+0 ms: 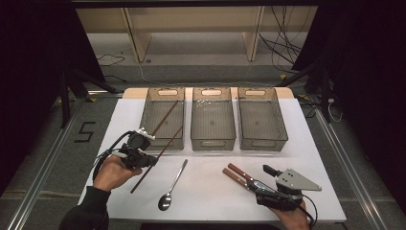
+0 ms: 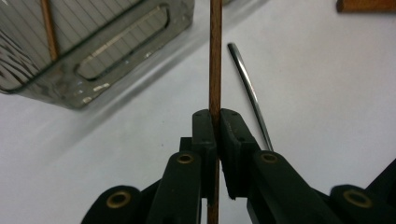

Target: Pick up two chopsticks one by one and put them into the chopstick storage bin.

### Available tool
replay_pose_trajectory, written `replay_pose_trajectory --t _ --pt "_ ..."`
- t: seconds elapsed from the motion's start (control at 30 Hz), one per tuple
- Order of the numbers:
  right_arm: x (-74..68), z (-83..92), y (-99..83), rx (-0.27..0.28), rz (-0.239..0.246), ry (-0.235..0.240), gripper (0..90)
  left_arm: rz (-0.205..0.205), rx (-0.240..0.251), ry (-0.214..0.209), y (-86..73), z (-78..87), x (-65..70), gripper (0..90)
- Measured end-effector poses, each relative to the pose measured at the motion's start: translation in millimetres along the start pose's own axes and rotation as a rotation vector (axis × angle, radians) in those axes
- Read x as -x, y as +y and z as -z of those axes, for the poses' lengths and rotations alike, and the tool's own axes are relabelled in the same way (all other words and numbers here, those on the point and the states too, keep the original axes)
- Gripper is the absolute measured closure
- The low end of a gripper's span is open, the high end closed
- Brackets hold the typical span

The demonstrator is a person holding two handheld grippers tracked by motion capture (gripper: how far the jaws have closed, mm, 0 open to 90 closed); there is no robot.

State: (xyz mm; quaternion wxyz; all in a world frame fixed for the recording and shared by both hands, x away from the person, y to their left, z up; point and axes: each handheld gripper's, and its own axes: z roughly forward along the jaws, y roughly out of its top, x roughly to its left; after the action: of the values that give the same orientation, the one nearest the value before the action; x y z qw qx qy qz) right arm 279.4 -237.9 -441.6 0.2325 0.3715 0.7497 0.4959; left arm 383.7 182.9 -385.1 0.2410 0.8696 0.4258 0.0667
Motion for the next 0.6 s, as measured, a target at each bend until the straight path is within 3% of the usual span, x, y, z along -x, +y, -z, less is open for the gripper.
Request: replay_pose_trajectory --t 0.33,0.6 --pt "0.6 -0.2 -0.3 0.001 -0.004 0.001 25.1 0.056 0.095 -0.008 16.3 12.2 -24.1 84.5" --pt "1.3 0.2 -0.5 0.001 -0.007 0.0 25.1 0.056 0.154 -0.005 35.5 18.7 -34.3 84.5"
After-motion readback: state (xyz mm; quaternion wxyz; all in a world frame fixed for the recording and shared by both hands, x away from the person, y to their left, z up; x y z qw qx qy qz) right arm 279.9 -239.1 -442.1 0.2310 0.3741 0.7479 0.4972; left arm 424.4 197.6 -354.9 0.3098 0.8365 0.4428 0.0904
